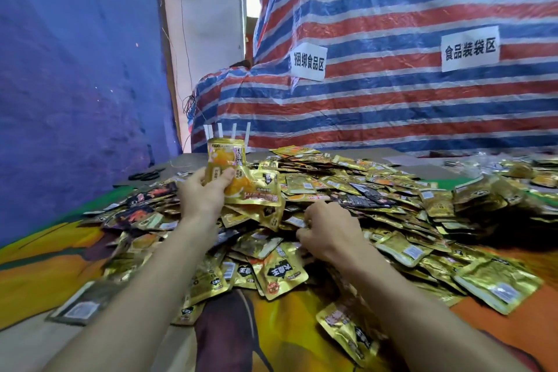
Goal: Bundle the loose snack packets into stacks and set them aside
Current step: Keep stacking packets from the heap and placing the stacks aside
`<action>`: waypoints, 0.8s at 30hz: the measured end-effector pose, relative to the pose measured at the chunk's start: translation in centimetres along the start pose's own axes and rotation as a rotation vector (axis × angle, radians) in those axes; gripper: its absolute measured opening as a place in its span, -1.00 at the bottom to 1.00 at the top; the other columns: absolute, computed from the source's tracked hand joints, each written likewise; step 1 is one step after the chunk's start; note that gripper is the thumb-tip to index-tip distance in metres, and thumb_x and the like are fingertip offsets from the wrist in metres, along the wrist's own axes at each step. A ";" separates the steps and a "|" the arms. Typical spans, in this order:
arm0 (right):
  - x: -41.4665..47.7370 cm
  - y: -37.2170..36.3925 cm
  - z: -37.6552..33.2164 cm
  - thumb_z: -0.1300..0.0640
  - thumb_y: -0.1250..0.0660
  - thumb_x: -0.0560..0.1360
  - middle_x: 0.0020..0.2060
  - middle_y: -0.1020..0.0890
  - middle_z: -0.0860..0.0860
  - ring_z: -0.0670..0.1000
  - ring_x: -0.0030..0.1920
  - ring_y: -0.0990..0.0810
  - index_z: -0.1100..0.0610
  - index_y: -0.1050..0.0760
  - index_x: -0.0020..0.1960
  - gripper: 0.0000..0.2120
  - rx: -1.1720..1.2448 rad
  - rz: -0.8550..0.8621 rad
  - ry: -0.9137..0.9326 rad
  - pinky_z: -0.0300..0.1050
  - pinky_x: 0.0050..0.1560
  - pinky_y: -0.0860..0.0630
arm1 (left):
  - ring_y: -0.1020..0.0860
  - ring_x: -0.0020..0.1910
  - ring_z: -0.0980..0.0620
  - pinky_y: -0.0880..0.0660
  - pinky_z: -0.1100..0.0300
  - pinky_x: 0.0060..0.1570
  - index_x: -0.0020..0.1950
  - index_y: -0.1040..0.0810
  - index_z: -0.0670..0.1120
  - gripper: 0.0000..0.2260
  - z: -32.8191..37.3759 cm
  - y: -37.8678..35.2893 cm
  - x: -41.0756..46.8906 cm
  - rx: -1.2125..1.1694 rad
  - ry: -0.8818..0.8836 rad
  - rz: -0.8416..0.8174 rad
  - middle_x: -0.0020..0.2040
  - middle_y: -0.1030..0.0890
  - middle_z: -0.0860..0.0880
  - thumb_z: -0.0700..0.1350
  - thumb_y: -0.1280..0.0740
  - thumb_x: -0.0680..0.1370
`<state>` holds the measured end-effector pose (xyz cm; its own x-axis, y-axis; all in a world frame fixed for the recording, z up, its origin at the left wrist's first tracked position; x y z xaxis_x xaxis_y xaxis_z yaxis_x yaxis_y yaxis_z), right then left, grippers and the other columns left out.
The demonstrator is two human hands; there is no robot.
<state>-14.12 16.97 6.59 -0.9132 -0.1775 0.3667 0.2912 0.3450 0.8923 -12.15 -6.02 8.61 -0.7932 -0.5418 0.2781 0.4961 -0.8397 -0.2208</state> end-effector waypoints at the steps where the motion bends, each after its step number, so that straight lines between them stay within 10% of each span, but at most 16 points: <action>1: -0.1 0.5 0.2 0.12 -0.29 0.49 -0.33 -0.54 0.02 0.11 -0.26 -0.52 0.12 -0.47 -0.24 -0.86 0.019 0.040 -0.017 -0.13 -0.35 -0.37 | -0.67 -0.11 -0.05 -0.59 0.03 0.00 -0.17 -0.64 -0.02 -0.91 -1.0 -0.1 -0.1 -0.069 0.036 0.031 -0.25 -0.70 0.05 -0.12 -0.48 0.53; 5: -0.4 2.2 2.6 0.18 -0.23 0.54 -0.16 -0.69 0.04 0.17 -0.07 -0.65 0.03 -0.65 0.10 -0.75 0.163 0.181 -0.089 0.00 -0.11 -0.58 | -0.64 -0.16 0.08 -0.53 0.16 -0.08 0.02 -0.66 -0.04 -0.90 -4.8 -0.2 -1.1 -0.300 0.177 0.163 -0.07 -0.71 0.01 -0.16 -0.48 0.52; 9: -0.4 4.2 5.0 0.18 -0.23 0.58 -0.32 -0.60 -0.01 0.14 -0.27 -0.58 0.06 -0.58 -0.08 -0.84 0.327 0.369 -0.125 -0.08 -0.29 -0.44 | -0.65 0.00 0.02 -0.52 -0.01 0.26 -0.01 -0.63 -0.02 -0.88 -6.7 -0.4 -1.6 -0.504 0.350 0.204 0.06 -0.69 -0.03 -0.23 -0.45 0.54; 13: -0.8 5.2 6.5 0.16 -0.23 0.65 -0.21 -0.64 0.03 0.12 -0.21 -0.64 0.10 -0.55 -0.10 -0.81 0.721 0.544 -0.180 0.12 -0.27 -0.63 | -0.58 0.09 0.00 -0.52 0.05 0.09 0.32 -0.54 -0.04 -0.67 -8.3 -0.3 -2.2 -0.620 0.474 0.244 0.23 -0.62 -0.07 -0.14 -0.44 0.57; 24: 0.0 -3.5 2.4 0.45 -0.18 0.53 -0.05 -0.65 0.18 0.14 -0.14 -0.68 0.24 -0.46 0.05 -0.80 1.358 0.018 -0.440 0.11 -0.08 -0.67 | -0.68 -0.02 0.00 -0.61 0.05 -0.03 0.35 -0.47 -0.06 -0.63 -7.2 -3.9 -5.3 -0.613 0.396 0.120 0.15 -0.64 -0.07 -0.13 -0.44 0.57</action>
<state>-15.82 17.98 2.84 -0.9982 0.0451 0.0406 0.0388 0.9889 -0.1435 -12.41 0.36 1.27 -0.8715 -0.4771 -0.1134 0.3932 -0.5415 -0.7431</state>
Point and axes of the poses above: each hand's wrist, its own x-axis towards the middle knuckle, its own y-axis out of the back of the hand, z = x × y, the point moved 10 cm from there along x, towards the middle knuckle
